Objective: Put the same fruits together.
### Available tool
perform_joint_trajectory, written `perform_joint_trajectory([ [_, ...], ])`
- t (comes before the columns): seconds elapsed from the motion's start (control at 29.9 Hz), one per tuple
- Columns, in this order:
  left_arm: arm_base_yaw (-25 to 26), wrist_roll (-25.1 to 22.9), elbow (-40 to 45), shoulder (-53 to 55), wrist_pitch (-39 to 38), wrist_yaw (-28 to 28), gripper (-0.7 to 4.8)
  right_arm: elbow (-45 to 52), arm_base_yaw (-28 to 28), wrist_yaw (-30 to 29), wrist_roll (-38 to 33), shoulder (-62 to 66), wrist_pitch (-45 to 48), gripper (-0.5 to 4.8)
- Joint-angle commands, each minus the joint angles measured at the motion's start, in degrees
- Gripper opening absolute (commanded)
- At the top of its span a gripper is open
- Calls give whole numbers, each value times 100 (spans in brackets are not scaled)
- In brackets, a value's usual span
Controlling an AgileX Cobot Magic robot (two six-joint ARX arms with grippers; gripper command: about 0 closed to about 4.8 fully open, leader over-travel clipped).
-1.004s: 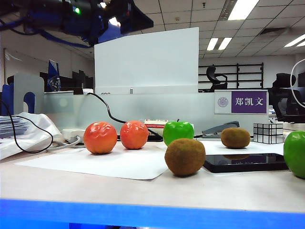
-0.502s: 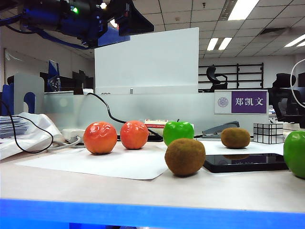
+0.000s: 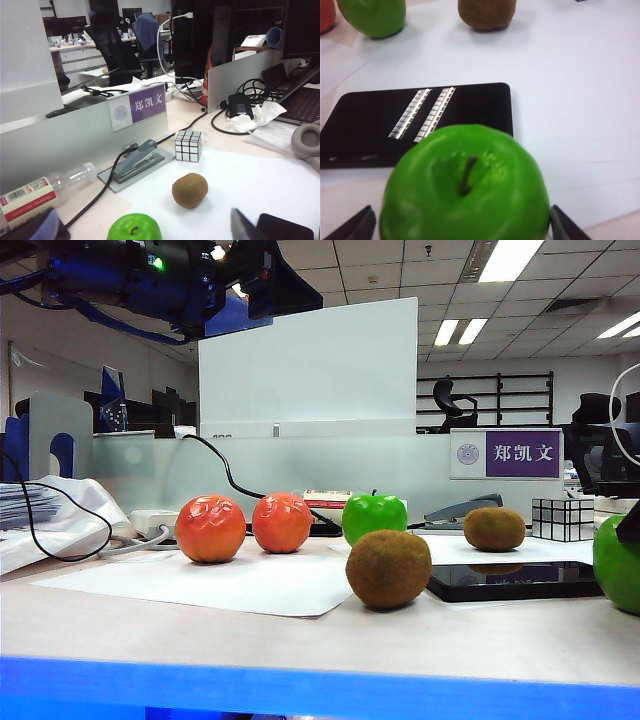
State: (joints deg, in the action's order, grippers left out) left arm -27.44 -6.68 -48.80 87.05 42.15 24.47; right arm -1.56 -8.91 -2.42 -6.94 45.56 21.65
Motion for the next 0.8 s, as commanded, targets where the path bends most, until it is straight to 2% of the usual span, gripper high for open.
perform_joint_trajectory([
  [0.03, 0, -39, -15, -42, 31, 20, 479, -22, -4, -20, 13, 393, 595, 479],
  [0.47, 0, -85, -15, -42, 31, 20, 479, -498, -9, -160, 13, 2369, 1679, 479],
  [0.8, 0, -151, -15, -42, 31, -4, 479, -588, -9, -166, 13, 2916, 1851, 479],
])
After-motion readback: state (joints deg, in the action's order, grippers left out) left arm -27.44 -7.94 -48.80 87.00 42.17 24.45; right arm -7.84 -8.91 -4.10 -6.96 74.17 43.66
